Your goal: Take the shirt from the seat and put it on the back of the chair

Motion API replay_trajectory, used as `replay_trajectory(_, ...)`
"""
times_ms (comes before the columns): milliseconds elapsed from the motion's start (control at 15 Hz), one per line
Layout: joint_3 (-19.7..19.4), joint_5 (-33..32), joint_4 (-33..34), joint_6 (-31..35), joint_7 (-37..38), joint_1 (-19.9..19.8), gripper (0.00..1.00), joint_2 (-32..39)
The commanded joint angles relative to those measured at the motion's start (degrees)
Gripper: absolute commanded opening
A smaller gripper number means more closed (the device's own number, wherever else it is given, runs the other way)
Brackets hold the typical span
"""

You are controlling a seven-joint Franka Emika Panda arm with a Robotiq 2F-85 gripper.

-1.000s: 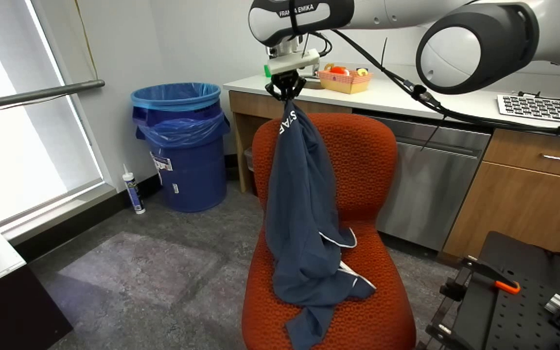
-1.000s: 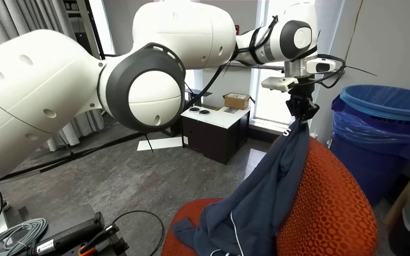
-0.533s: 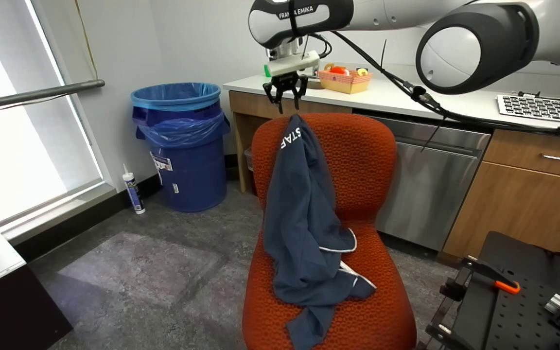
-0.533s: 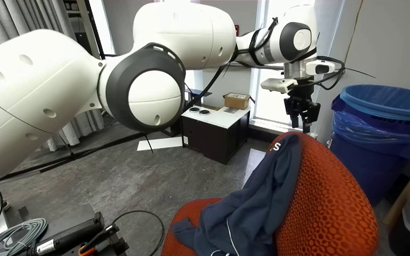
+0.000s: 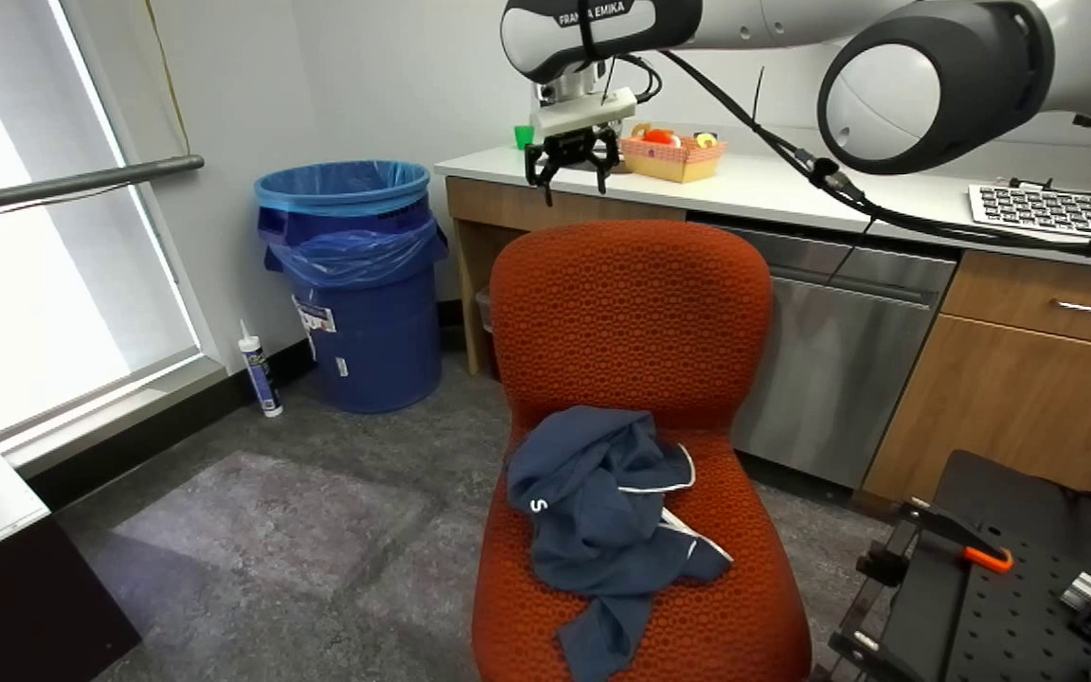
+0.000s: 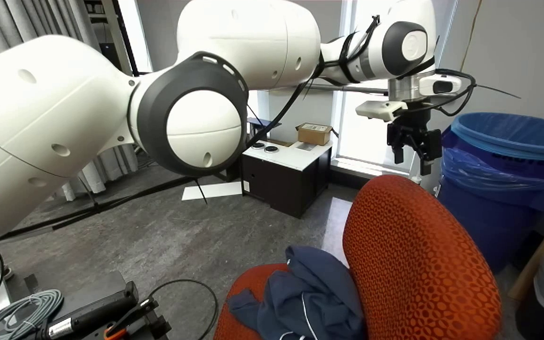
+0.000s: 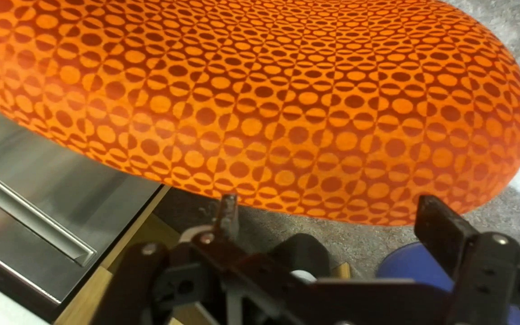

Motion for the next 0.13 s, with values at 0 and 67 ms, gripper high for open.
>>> replay_trajectory(0, 0.00, 0.00, 0.00, 0.00, 0.00, -0.28, 1.00, -0.16)
replay_trajectory(67, 0.00, 0.00, 0.00, 0.00, 0.00, -0.44, 1.00, -0.26)
